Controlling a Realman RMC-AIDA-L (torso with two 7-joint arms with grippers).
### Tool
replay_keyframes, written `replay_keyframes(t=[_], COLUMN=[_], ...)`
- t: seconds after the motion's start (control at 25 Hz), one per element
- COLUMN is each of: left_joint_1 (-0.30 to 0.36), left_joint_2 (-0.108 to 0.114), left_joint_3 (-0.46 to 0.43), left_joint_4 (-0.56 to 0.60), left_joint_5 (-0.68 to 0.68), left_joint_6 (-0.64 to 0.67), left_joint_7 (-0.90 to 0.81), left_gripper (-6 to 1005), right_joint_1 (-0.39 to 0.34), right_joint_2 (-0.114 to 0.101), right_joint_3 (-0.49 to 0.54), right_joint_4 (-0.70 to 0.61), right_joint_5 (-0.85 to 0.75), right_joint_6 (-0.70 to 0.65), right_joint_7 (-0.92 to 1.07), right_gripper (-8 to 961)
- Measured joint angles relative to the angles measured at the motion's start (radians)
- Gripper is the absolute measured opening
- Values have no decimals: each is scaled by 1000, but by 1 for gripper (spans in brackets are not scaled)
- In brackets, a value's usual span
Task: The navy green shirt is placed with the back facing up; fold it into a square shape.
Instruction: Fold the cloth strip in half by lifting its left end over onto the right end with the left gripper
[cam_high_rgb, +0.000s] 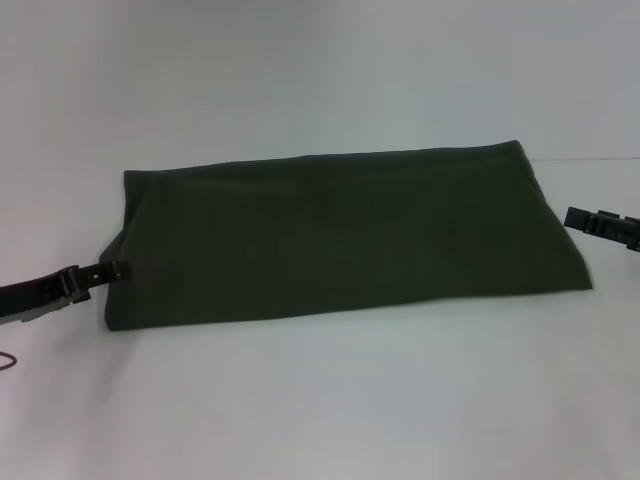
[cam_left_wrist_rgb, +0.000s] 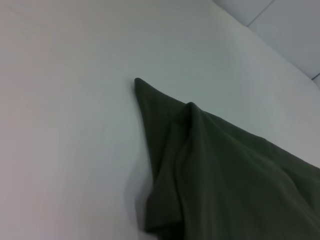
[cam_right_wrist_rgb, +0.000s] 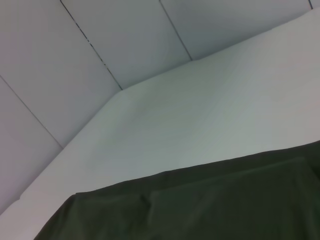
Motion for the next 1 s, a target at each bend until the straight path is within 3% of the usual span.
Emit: replay_keyframes(t=[0.52,1.0], left_joint_1=[-15,-18], left_joint_2=[-2,-1], left_joint_3=[59,76], left_joint_4=[-50,-46], left_joint_5=[2,5], left_joint_6=[-38,22], left_joint_7=[11,5], left_gripper=[842,822], right_joint_1=[-3,-5], right_joint_2=[0,-4], right_joint_3=[0,0], right_joint_4=[0,0], right_joint_5=[-3,-3], right_joint_6=[1,0], right_joint_7=[1,2], right_gripper=[791,790])
